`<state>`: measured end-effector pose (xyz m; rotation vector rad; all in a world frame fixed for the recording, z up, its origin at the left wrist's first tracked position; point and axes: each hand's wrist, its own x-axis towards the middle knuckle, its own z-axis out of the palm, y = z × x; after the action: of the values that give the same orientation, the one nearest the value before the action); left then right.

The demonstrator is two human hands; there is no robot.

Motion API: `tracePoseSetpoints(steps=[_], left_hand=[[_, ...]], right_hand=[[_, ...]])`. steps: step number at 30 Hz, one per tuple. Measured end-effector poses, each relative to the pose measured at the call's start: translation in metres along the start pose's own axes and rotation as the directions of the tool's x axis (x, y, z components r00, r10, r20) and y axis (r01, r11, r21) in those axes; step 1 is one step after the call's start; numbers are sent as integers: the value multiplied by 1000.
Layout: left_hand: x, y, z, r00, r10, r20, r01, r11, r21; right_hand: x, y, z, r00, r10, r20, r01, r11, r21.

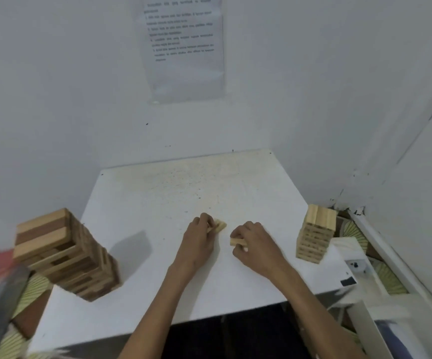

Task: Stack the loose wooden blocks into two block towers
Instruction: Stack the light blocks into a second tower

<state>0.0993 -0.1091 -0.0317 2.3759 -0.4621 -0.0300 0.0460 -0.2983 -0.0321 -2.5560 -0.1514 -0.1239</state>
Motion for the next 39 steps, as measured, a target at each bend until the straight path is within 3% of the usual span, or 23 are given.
tracePoseSetpoints(steps=[5, 9, 12, 18, 28, 39], left_hand=[[-44, 2, -12, 995, -90, 48, 95, 988, -119], [-53, 2, -16, 994, -104, 28, 106, 989, -101], [-52, 2, -22, 994, -102, -42, 98, 992, -75], [-46, 0, -21, 993, -85, -77, 83, 996, -25], [-65, -7, -6, 998, -36, -46, 34, 998, -53], [-59, -4, -8, 1000, -26, -16, 25, 996, -80]], right_hand=[[-28, -9, 5, 978, -201, 46, 199, 978, 57], [-33, -12, 3, 980, -189, 64, 175, 969, 174], [-29, -11, -2, 980, -170, 100, 158, 980, 120], [-16, -11, -8, 936, -283, 210, 295, 955, -26], [-10, -11, -8, 957, -202, 210, 191, 979, 74], [-9, -19, -5, 952, -149, 267, 149, 989, 23]])
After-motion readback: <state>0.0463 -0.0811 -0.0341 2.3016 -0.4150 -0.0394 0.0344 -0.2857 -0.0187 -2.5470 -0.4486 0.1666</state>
